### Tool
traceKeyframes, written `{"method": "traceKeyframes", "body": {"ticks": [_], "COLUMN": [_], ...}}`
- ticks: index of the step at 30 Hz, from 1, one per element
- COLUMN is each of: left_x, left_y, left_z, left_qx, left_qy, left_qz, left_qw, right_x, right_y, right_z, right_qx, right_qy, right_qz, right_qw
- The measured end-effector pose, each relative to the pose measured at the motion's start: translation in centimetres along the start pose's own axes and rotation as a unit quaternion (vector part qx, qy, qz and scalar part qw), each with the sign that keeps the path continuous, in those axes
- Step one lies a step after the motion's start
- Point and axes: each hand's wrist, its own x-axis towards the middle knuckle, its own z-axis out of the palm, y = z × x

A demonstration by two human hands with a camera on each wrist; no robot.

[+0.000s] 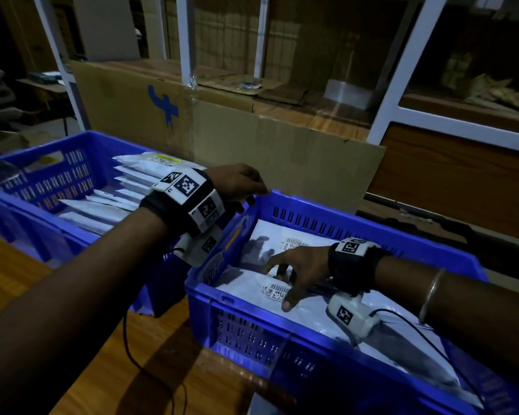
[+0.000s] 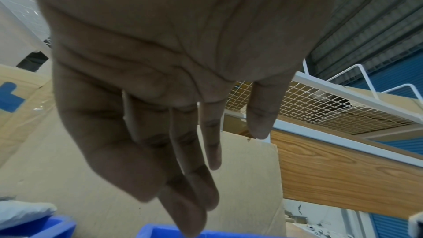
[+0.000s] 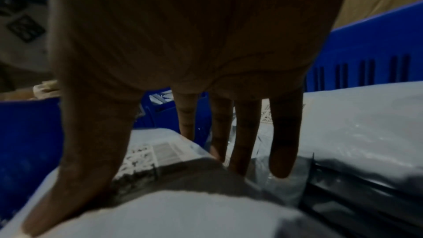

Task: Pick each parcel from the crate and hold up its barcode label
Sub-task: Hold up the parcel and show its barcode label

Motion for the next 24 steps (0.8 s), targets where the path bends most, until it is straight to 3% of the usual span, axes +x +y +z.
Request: {"method": "traceKeyframes", "body": {"ticks": [6, 15, 19, 24], "left_x": [-0.1, -0.2, -0.1, 0.5], "left_y": [0.5, 1.1, 2.3, 4.9], "left_z": [0.1, 0.2, 1.3, 3.6], "left_qx": [0.005, 0.009, 0.024, 0.045], "left_qy": [0.0, 0.005, 0.003, -0.02], "left_qz": [0.005, 0.013, 0.025, 0.05], "left_qw": [1.0, 1.0, 0.999, 0.998], "right_x": [0.2, 0.0, -0.5, -3.0], "right_y": [0.1, 0.6, 1.0, 2.1], "right_z": [1.5, 1.8, 1.8, -0.1], "right_qx": [-0.096, -0.14, -0.117, -0.047], "right_qy": [-0.015, 0.0, 0.023, 0.067], "right_qz": [0.012, -0.043, -0.066, -0.039], "right_qw": [0.995, 0.989, 0.991, 0.996]}}
